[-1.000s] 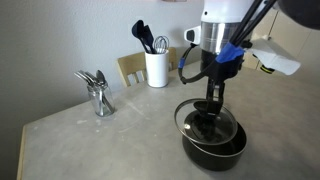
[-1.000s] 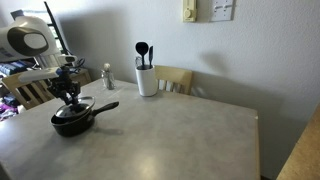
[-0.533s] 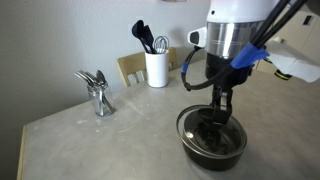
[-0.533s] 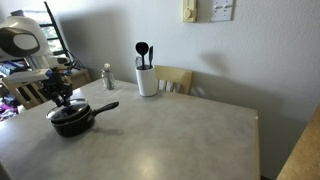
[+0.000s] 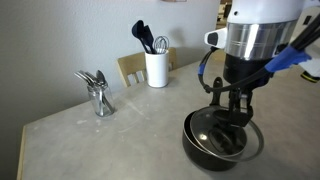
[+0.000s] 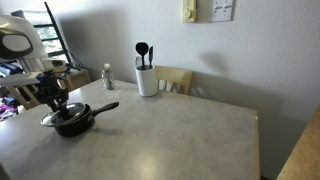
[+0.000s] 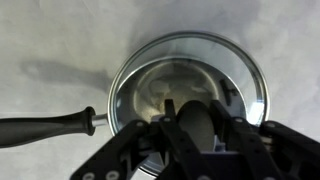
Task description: Close the pot with the lid
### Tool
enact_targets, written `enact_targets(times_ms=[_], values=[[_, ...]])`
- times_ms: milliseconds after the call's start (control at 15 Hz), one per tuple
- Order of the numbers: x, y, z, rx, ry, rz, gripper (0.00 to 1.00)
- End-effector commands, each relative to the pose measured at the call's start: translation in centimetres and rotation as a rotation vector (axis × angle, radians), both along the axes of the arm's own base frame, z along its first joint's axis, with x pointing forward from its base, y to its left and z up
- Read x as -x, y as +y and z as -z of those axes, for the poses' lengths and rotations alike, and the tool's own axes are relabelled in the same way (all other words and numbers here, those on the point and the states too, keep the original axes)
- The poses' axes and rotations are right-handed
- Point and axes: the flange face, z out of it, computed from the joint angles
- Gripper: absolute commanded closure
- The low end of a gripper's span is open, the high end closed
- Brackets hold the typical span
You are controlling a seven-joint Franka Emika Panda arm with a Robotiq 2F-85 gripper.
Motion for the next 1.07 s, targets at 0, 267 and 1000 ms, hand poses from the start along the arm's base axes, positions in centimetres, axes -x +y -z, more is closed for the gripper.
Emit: enact_targets(times_ms=[0,267,1000], values=[[0.5,-1.2,-0.8,-0.031,-0.032,0.027,0.86],[-0.2,-1.2,-0.9,-0.057,-0.045,0.035,0.86],[-0.9,-1.2,0.7,-0.113,-0.056,0.036,0.86]])
